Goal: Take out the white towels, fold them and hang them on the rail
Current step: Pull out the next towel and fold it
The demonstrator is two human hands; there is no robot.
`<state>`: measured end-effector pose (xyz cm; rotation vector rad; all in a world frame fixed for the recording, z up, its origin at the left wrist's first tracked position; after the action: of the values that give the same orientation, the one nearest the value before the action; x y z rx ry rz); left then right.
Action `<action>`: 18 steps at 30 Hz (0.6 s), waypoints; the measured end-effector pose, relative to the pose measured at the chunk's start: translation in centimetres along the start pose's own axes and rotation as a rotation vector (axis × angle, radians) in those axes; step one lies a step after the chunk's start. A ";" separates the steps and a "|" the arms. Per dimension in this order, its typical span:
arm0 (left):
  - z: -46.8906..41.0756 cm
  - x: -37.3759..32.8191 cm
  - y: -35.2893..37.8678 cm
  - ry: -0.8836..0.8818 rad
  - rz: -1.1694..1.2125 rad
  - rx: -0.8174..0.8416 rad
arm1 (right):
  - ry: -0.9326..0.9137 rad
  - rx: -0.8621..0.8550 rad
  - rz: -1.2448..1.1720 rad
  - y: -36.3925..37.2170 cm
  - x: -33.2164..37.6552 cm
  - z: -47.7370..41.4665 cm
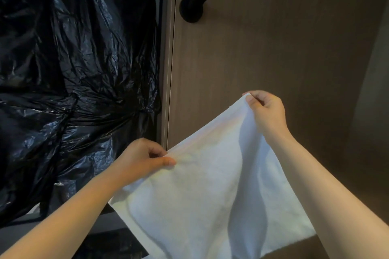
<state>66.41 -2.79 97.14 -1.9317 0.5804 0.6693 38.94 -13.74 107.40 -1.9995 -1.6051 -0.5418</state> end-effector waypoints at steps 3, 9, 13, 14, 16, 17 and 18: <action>0.3 0.7 0.4 0.004 -0.003 -0.039 | -0.065 -0.038 0.066 -0.5 0.2 0.1; 1.1 2.8 2.1 -0.001 -0.012 -0.033 | -0.093 -0.032 0.108 -1.0 -0.3 0.5; 0.9 3.9 2.0 -0.041 -0.068 -0.015 | -0.056 -0.055 0.094 -1.7 -1.4 0.6; 0.9 4.2 1.9 -0.050 -0.086 -0.020 | -0.046 -0.059 0.088 -1.9 -1.8 0.7; 0.8 4.6 1.3 -0.057 -0.116 -0.058 | -0.030 -0.064 0.084 -2.2 -2.3 0.9; 0.7 4.7 0.9 -0.052 -0.123 -0.085 | -0.024 -0.069 0.086 -2.3 -2.5 1.0; 0.6 4.6 0.5 -0.041 -0.125 -0.113 | -0.018 -0.077 0.087 -2.4 -2.7 1.1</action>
<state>69.32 -2.99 93.52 -2.0361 0.4000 0.6723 36.00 -14.80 105.27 -2.1257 -1.5209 -0.5616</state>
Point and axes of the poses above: each hand's wrist, its own z-axis away from the middle knuckle, its own y-axis out of the palm, x = y × z, the point moved 7 cm from there along -z, towards the middle knuckle, and after that the axes turned 6 degrees about -y, right-handed, at the moved point
